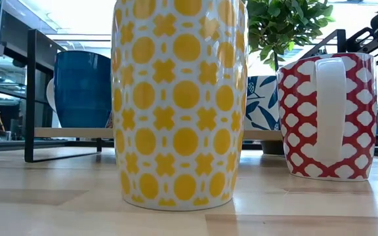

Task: Place coffee mugs
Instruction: Put the black and orange mug on the shelf

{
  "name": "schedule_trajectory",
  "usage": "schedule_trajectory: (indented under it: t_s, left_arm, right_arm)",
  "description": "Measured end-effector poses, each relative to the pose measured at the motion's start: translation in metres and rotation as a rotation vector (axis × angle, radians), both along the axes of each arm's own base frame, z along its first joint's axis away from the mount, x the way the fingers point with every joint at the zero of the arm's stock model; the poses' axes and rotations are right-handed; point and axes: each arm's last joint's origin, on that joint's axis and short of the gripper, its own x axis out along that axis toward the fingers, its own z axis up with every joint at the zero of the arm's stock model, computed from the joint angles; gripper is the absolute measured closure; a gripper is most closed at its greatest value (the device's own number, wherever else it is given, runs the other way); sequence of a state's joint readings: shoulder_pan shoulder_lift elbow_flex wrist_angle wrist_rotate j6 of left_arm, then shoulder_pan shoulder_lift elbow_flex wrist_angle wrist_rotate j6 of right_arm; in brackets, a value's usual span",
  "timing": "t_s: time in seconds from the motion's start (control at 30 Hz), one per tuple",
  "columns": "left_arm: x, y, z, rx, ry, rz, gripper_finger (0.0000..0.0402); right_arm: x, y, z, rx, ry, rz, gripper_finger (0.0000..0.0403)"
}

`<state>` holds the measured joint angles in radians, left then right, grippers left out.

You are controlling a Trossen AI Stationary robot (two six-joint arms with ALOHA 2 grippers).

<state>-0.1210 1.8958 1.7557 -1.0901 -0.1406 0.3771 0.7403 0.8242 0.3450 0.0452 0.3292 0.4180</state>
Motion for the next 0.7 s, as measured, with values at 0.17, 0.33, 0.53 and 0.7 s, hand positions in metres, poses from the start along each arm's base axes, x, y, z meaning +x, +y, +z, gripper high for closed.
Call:
schedule_trajectory:
  t_s: [0.17,0.33,0.53,0.7]
  left_arm:
    - [0.000,0.010,0.001,0.003,0.002,0.023,0.0399]
    - [0.003,0.014,-0.004,0.006,0.015,0.018,0.0399]
    - [0.010,0.015,-0.021,0.013,0.069,0.015,0.0399]
    - [0.011,0.015,-0.026,0.019,0.094,0.018,0.0399]
  right_arm:
    - [0.000,0.000,0.000,-0.002,0.005,0.005,0.0334]
    - [0.000,0.000,0.000,-0.002,0.005,0.005,0.0334]
    - [0.000,0.000,-0.001,-0.004,0.008,0.006,0.0334]
    - [-0.001,0.000,-0.001,-0.007,0.012,0.007,0.0334]
